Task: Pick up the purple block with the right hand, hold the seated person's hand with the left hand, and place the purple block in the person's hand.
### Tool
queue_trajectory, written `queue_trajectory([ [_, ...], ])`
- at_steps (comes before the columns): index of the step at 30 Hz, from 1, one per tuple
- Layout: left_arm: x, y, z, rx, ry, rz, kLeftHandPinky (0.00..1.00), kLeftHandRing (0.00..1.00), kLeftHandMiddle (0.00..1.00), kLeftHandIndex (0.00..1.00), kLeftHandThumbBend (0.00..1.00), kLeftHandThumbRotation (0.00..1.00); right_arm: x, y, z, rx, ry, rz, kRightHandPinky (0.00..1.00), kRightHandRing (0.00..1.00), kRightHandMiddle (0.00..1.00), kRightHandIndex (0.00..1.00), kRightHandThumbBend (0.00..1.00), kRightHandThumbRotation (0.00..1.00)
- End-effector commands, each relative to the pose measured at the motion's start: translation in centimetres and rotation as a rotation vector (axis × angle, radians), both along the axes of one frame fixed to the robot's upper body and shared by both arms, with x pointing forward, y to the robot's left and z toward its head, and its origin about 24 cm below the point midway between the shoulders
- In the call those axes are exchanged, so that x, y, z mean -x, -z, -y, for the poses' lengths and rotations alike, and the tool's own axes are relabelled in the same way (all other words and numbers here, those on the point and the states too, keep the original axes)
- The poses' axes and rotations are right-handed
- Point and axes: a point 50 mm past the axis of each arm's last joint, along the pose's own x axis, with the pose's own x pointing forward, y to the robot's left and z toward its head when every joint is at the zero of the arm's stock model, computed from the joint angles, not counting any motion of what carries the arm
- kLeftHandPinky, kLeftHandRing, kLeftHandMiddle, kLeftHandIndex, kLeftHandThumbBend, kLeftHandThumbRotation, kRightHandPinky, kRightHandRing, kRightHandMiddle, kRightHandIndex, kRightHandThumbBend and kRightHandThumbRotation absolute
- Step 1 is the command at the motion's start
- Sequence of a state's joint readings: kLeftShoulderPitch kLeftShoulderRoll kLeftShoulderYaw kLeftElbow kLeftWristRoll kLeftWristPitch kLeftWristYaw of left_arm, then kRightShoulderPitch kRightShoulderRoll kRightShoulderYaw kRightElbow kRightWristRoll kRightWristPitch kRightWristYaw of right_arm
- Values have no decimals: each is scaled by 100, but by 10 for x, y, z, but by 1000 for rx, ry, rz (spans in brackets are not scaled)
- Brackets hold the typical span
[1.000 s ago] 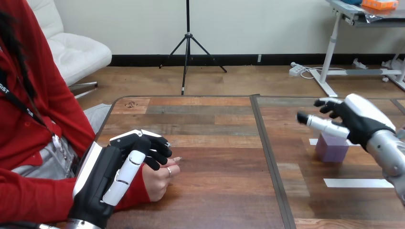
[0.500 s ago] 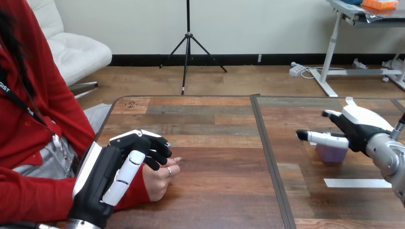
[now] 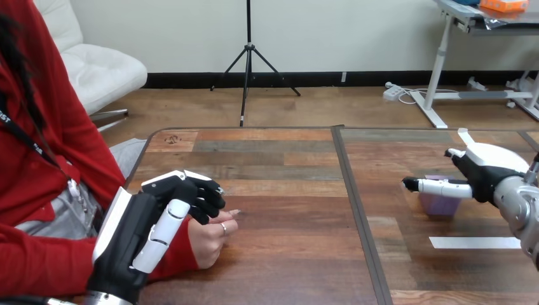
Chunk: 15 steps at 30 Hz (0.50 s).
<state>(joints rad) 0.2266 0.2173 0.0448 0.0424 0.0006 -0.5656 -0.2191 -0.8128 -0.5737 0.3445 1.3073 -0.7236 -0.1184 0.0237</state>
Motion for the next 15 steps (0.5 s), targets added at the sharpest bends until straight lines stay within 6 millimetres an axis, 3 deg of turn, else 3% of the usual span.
queue_trajectory([
  [1, -9, -22, -2, -5, -4, 121, 44, 51, 54, 52, 55, 100, -28, -37, -23, 11, -49, 130, 92, 98, 98, 97, 99, 100],
  [15, -6, -22, -5, -21, -16, 134, 44, 51, 53, 53, 51, 100, -26, -29, -23, 16, -31, 80, 90, 96, 96, 95, 96, 100],
])
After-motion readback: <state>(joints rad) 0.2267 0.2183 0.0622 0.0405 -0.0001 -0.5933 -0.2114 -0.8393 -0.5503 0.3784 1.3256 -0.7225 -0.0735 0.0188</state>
